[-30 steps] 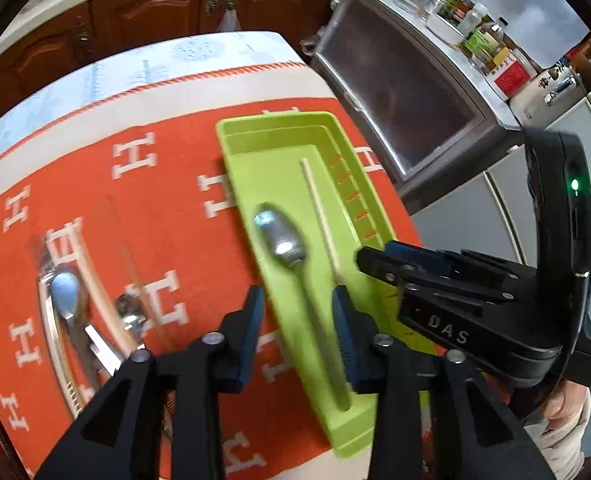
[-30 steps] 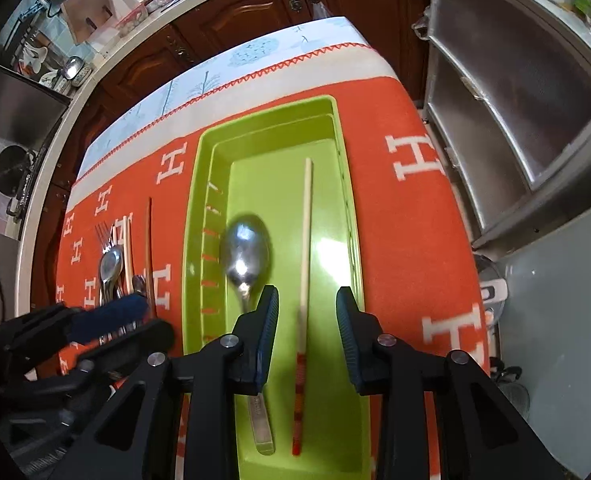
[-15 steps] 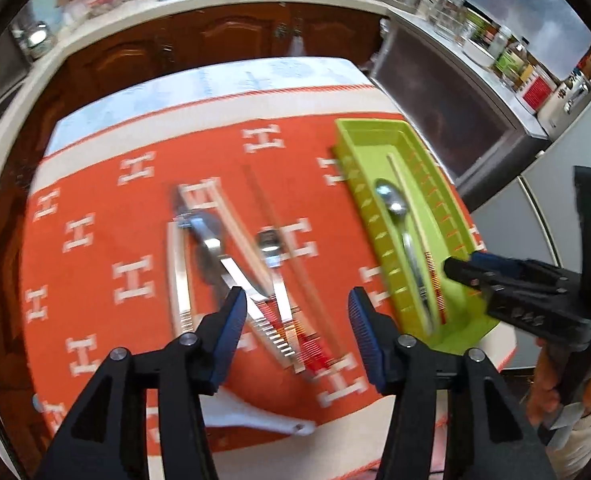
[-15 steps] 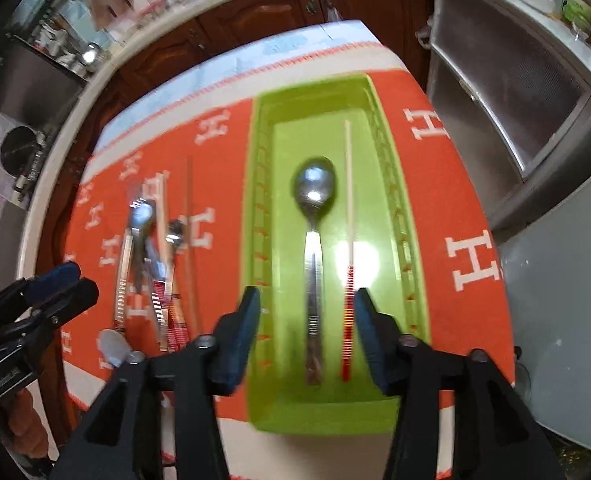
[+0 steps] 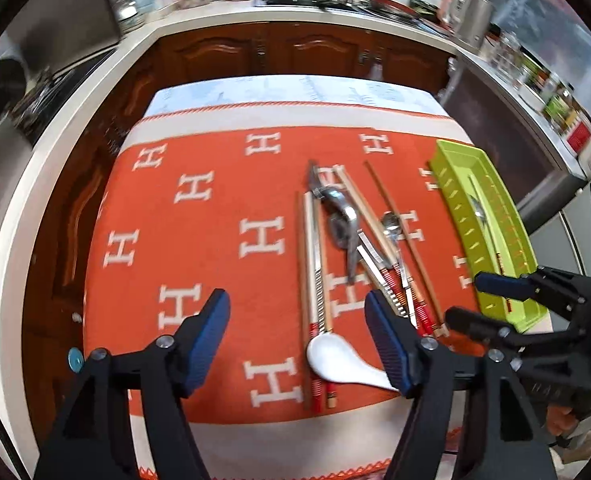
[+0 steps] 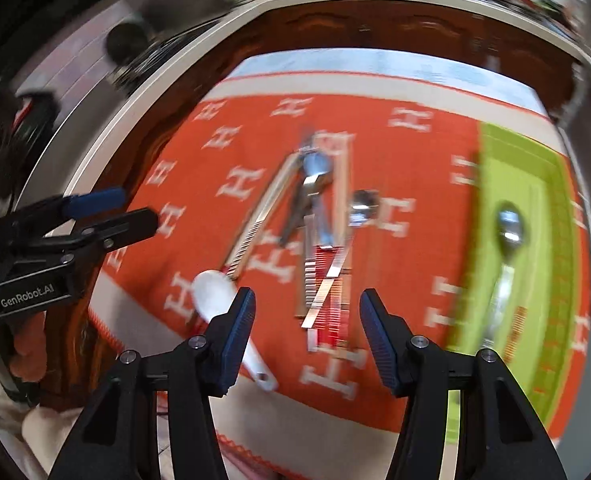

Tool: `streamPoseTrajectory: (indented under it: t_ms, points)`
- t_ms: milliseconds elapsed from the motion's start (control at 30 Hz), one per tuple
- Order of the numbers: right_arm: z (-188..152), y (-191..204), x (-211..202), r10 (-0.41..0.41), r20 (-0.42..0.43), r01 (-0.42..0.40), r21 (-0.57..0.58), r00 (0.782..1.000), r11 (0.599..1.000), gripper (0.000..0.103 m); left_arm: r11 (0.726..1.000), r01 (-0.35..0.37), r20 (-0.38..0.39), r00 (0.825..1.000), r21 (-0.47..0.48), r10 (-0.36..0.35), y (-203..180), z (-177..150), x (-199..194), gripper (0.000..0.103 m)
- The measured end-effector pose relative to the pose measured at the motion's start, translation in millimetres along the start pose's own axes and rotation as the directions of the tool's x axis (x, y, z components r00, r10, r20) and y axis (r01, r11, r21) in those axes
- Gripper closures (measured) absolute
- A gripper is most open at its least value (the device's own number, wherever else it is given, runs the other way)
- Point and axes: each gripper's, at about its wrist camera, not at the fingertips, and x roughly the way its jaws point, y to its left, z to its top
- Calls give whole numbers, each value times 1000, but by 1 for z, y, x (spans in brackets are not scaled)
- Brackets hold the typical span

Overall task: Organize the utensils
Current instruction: 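Grasp the white ceramic spoon by its handle with the right tool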

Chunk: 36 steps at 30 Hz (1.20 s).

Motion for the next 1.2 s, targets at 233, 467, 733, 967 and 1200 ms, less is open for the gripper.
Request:
streamPoseTrajectory:
  t_ms: [233, 467, 733, 967, 1200]
  points:
    - [-9, 35, 53, 23, -70, -30, -100, 997, 994, 49, 995, 1, -32, 999, -103, -4, 34, -38, 24, 33]
    - [-12, 51, 82, 47, -102, -61, -142, 994, 988, 53, 984, 43, -33, 998, -173, -49, 60, -53, 36, 33]
    - [-5, 68, 106, 30, -106, -51, -201, 994, 978, 57, 974, 71, -37, 996, -214, -81, 73, -64, 43, 33]
    - [-9, 87, 105, 35, -105, -62, -265, 994, 962, 78, 966, 88, -28, 995, -243, -98, 86, -68, 45, 33]
    - [-14, 93, 102, 47, -118, -78, -282, 992, 956, 96, 964, 109, -9, 993, -243, -115, 88, -70, 42, 33]
